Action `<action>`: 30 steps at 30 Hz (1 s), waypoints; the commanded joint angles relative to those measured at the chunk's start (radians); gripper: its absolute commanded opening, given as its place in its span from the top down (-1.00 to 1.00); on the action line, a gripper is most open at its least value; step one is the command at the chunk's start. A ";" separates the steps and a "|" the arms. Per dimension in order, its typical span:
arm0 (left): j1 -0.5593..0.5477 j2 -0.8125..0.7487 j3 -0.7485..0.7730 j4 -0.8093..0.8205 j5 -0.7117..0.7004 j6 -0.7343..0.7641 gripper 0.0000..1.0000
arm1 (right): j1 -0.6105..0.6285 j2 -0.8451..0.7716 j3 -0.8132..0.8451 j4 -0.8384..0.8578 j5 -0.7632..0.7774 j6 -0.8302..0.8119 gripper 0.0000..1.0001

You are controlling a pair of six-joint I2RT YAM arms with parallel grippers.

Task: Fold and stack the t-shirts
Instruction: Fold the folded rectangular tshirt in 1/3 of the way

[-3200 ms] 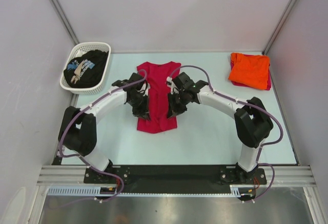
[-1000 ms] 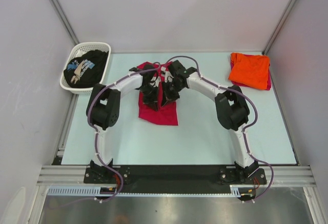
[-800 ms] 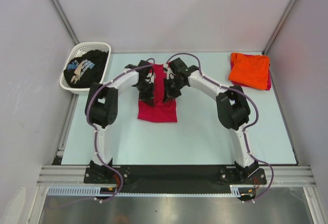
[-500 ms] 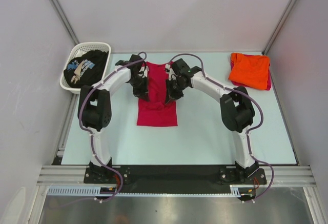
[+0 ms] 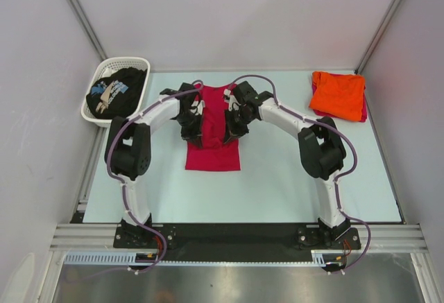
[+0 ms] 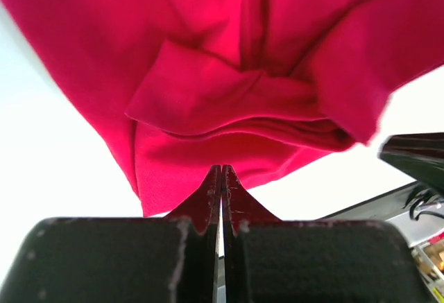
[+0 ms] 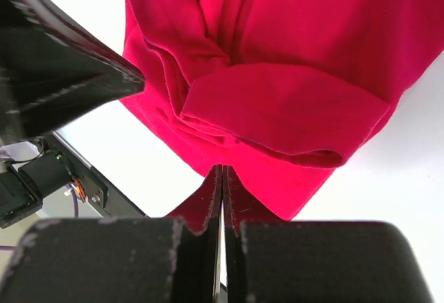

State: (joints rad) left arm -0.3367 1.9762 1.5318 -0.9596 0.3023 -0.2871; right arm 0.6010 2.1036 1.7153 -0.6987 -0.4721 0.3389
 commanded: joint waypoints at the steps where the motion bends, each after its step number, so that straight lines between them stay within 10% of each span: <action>1: -0.013 0.050 -0.018 0.033 0.024 0.022 1.00 | 0.005 0.025 0.043 -0.010 -0.004 0.000 1.00; 13: -0.013 0.286 0.318 0.030 -0.043 -0.030 1.00 | -0.004 0.138 0.233 0.004 0.162 0.009 1.00; 25: 0.021 0.081 0.306 -0.004 -0.095 -0.024 0.88 | -0.007 0.024 0.162 0.073 0.336 0.051 0.95; 28: 0.025 0.010 0.223 -0.016 -0.103 -0.020 0.03 | -0.006 -0.030 0.118 0.059 0.323 0.051 0.92; 29: 0.028 -0.008 0.174 -0.018 -0.107 -0.018 -0.76 | -0.010 -0.045 0.101 0.047 0.317 0.049 0.90; 30: 0.031 -0.040 0.154 -0.028 -0.115 -0.020 -0.99 | -0.013 -0.066 0.081 0.032 0.305 0.043 0.85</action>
State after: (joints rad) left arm -0.3157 2.0693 1.7714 -0.9627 0.2123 -0.3054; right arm 0.5964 2.1643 1.8435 -0.6537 -0.1711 0.3805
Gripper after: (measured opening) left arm 0.604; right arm 0.046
